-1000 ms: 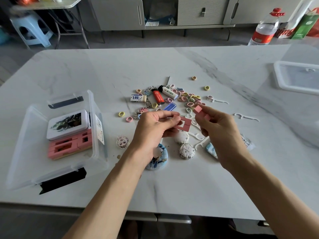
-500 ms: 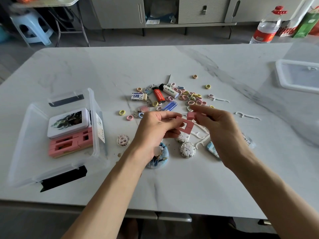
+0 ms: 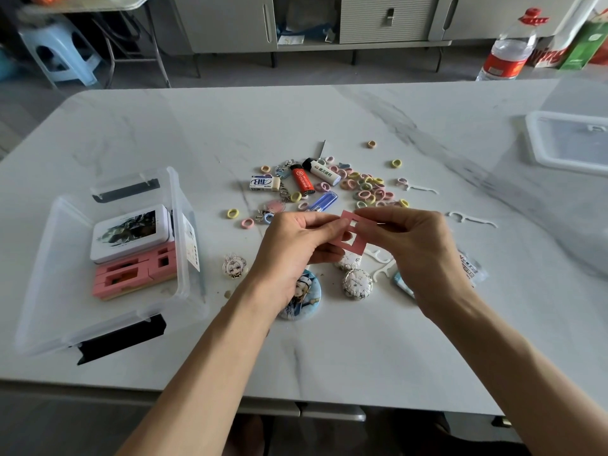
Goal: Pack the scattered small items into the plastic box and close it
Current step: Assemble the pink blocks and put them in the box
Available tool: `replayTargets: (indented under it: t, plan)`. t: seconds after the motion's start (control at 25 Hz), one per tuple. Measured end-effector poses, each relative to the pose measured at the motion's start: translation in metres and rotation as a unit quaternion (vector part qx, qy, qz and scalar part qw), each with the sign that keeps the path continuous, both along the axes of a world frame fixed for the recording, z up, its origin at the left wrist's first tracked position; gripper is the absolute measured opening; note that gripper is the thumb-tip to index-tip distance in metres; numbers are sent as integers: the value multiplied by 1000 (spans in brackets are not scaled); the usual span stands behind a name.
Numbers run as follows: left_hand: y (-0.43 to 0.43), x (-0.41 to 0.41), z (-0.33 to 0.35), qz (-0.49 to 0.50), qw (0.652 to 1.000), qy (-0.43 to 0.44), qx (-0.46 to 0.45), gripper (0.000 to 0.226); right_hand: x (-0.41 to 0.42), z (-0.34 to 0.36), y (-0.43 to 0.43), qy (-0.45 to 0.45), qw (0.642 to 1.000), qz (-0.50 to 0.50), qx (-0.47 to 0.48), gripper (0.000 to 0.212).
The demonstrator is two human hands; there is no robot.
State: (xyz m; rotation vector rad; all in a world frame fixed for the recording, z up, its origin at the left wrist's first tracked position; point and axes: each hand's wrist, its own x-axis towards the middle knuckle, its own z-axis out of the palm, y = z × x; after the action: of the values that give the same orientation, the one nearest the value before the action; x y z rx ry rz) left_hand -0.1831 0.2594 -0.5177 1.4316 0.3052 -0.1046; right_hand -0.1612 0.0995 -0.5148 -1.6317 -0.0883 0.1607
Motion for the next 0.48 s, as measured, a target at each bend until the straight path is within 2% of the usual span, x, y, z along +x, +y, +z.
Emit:
replayTargets:
  t: [0.48]
  plan:
    - [2,0,2,34,999,-3,29,14,0,-3,5,-49,998,19,-26,17]
